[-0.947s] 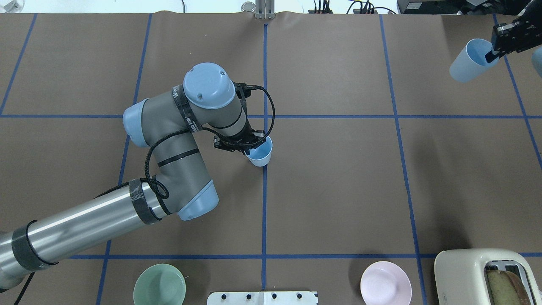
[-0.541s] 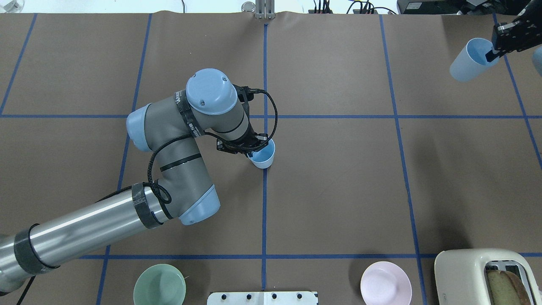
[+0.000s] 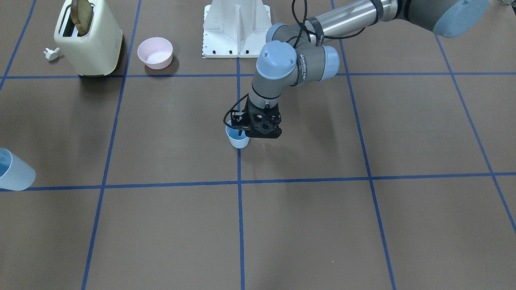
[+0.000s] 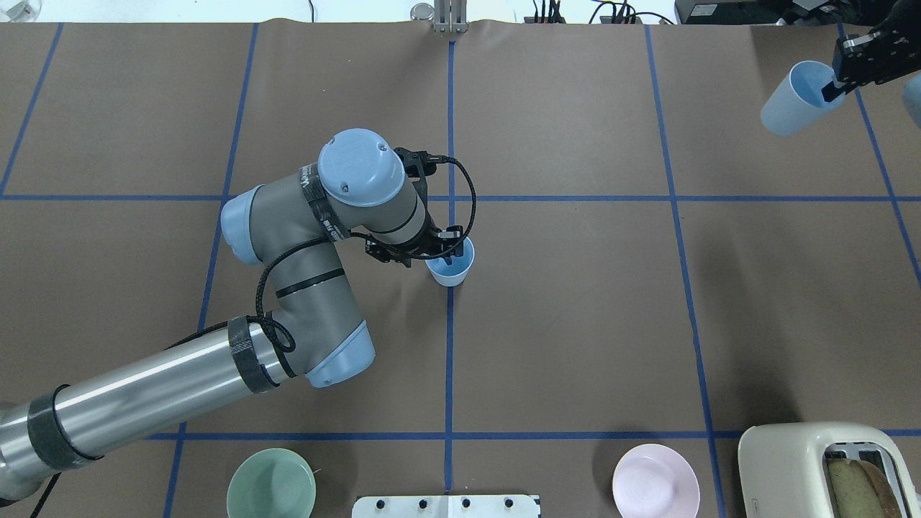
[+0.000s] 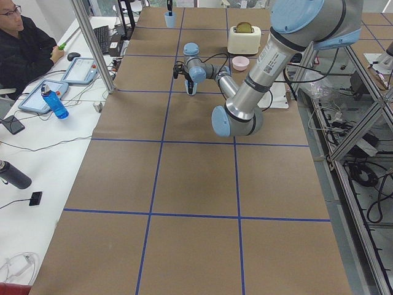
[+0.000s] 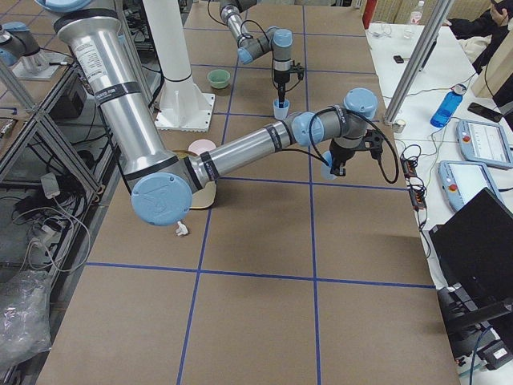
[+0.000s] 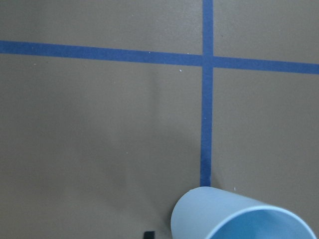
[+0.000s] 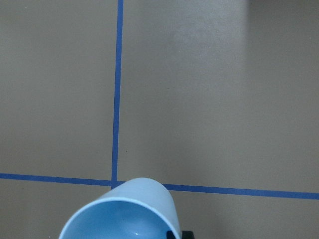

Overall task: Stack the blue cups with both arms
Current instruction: 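Set the cup down centrally with the left gripper while the right grasps the other cup, then open and withdraw the left gripper while the right gripper carries its cup toward the center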

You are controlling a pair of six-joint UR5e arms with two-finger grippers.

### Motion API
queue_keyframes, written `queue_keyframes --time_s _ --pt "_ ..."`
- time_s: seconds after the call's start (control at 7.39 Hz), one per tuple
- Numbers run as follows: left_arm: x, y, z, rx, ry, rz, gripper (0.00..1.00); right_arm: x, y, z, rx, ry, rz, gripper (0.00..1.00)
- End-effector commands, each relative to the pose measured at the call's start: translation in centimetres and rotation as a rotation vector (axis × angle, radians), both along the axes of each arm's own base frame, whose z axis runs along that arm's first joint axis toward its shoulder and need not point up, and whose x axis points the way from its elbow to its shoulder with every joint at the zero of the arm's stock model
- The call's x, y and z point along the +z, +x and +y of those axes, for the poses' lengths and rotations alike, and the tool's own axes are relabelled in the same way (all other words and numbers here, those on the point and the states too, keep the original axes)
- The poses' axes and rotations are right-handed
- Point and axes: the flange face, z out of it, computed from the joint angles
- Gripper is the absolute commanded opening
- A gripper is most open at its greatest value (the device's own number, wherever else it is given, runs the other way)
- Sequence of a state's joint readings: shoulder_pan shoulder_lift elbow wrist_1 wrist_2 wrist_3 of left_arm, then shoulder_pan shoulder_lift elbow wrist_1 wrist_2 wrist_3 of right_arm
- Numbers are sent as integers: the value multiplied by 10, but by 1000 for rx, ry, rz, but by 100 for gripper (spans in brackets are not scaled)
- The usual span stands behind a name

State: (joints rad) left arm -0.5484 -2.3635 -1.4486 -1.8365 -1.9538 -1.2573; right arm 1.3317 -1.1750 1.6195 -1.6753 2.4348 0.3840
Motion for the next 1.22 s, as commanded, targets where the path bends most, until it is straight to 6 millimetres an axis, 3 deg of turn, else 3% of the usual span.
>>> queue_keyframes --time_s 0.0,0.14,0.27,0.54,0.81,1.08 --pt "-26 -42 -15 -12 41 51 97 -40 -8 -14 7 -6 0 0" --pt "-17 -90 -38 34 47 75 97 -69 -19 -22 19 -21 -8 0" --pt "0 -150 -64 52 53 101 97 -92 -34 -19 37 -35 -19 0" --pt "51 -261 -104 42 110 94 98 -142 -94 2 64 -86 -32 0" --pt "118 -349 -129 59 192 49 98 -184 -161 44 98 -107 -15 0" --pt "173 -421 -139 64 245 -7 98 -233 -218 69 124 -125 -27 0"
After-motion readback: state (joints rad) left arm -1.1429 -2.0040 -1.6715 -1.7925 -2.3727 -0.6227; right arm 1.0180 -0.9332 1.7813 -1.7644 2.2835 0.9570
